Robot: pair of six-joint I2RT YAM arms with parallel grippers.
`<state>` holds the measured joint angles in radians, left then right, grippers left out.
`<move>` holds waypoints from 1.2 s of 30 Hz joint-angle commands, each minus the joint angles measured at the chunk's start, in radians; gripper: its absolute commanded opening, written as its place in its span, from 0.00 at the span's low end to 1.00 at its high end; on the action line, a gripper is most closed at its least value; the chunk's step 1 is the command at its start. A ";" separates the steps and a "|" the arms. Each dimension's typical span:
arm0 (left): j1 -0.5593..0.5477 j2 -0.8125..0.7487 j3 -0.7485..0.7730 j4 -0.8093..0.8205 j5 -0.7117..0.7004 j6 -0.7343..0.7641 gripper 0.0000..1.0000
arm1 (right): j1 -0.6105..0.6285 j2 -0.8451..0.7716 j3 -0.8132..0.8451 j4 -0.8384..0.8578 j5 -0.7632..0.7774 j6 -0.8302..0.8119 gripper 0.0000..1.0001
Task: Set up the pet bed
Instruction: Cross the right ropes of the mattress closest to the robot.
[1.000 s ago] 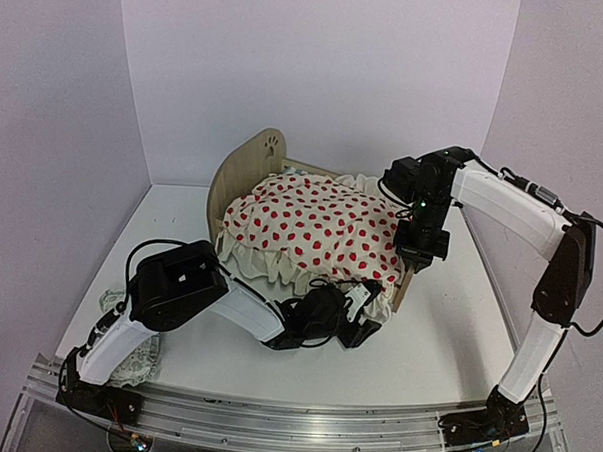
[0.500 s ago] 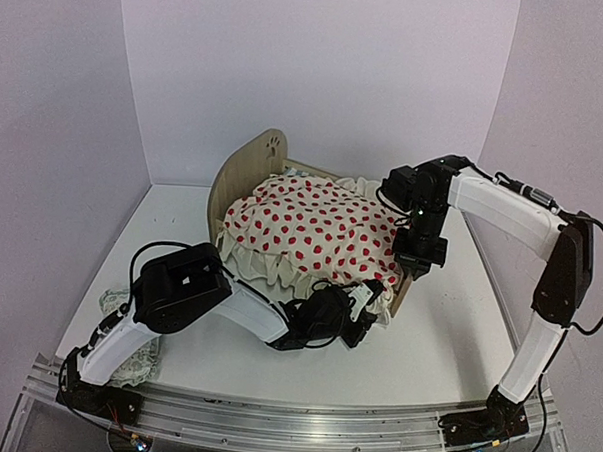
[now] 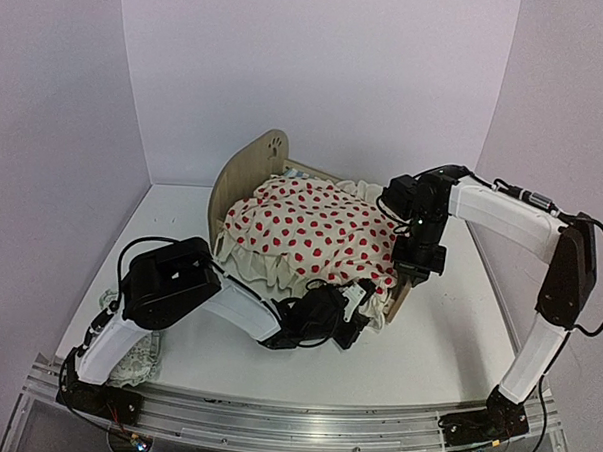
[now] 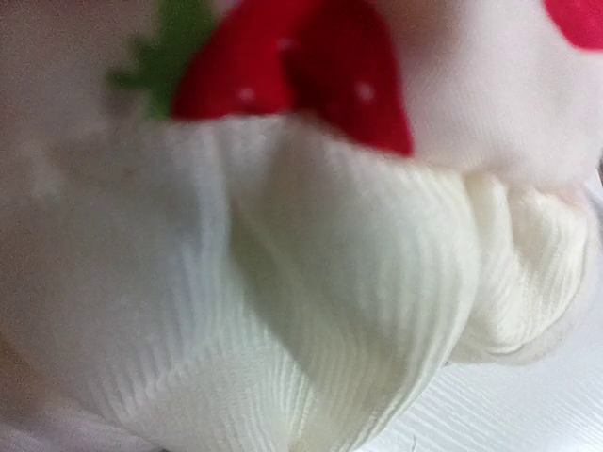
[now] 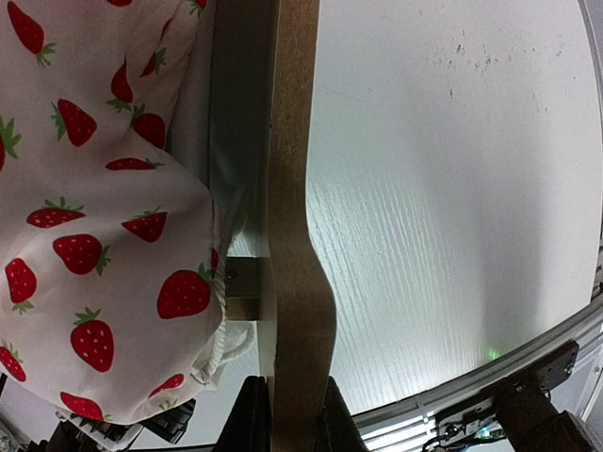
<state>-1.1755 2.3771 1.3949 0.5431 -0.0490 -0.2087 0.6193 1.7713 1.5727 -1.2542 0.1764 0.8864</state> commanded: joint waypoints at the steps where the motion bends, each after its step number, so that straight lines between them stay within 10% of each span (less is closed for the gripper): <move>1: -0.005 -0.099 -0.045 -0.146 0.002 -0.074 0.00 | 0.045 -0.043 -0.023 0.345 0.021 -0.179 0.00; 20: -0.005 -0.237 0.034 -0.523 0.209 -0.269 0.00 | 0.045 -0.087 -0.155 0.449 0.043 -0.224 0.00; 27: 0.005 -0.245 0.067 -0.568 0.201 -0.238 0.00 | 0.042 -0.138 -0.140 0.454 0.001 -0.313 0.57; 36: 0.016 -0.196 0.117 -0.617 0.231 -0.216 0.00 | 0.039 -0.368 -0.341 0.510 0.035 -0.290 0.66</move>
<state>-1.1681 2.1822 1.4642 -0.0399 0.1618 -0.4421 0.6559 1.5195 1.2725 -0.8887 0.2007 0.6173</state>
